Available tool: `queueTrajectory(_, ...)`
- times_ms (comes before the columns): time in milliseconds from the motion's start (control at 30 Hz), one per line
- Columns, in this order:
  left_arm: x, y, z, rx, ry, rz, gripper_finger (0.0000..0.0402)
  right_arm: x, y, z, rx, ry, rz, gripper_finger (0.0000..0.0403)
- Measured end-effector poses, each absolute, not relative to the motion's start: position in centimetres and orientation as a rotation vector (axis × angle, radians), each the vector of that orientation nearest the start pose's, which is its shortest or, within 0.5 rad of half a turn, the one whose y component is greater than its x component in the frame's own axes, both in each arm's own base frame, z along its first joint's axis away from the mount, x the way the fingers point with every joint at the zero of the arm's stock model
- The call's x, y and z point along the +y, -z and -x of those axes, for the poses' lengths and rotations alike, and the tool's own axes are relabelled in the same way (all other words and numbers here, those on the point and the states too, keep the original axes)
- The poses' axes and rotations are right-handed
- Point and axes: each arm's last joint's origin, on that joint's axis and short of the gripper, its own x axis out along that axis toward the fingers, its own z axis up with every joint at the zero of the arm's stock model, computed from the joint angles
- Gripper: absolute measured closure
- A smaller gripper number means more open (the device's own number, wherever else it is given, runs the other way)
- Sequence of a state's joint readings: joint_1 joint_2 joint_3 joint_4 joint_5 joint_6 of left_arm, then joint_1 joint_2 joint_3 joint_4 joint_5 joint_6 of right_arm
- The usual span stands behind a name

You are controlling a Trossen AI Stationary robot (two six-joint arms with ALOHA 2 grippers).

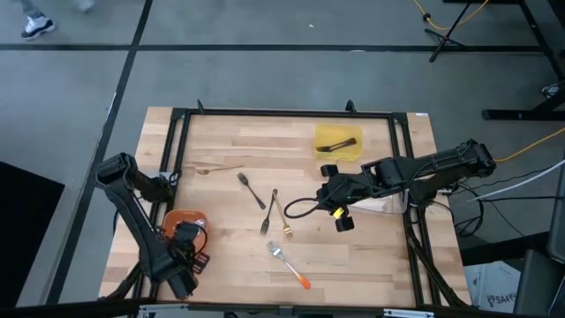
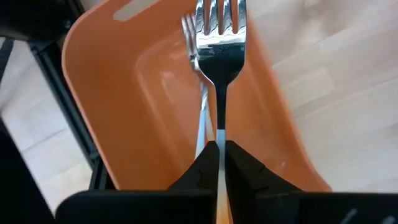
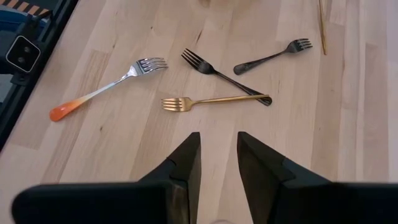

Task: Sort silverware by color (type)
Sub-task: Put the orange fork into the orange bin

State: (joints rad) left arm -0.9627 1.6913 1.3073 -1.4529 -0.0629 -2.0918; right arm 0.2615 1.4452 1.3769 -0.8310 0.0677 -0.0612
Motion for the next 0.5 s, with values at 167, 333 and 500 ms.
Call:
queueTrajectory(167, -22.2, -22.4, -15.4, 1.395, -1.126, 0.624, 0.0396, 7.5, -33.3, -28.6, 0.883, -0.208, 0.205, 0.0308)
queueTrajectory(333, -21.7, -20.9, -15.1, 1.399, -1.148, 0.605, 0.0396, 7.5, -33.3, -28.6, 0.883, -0.208, 0.205, 0.0308)
queueTrajectory(500, -21.2, -19.0, -14.8, 1.399, -1.148, 0.605, 0.0395, 7.5, -33.3, -28.6, 0.883, -0.208, 0.205, 0.0308)
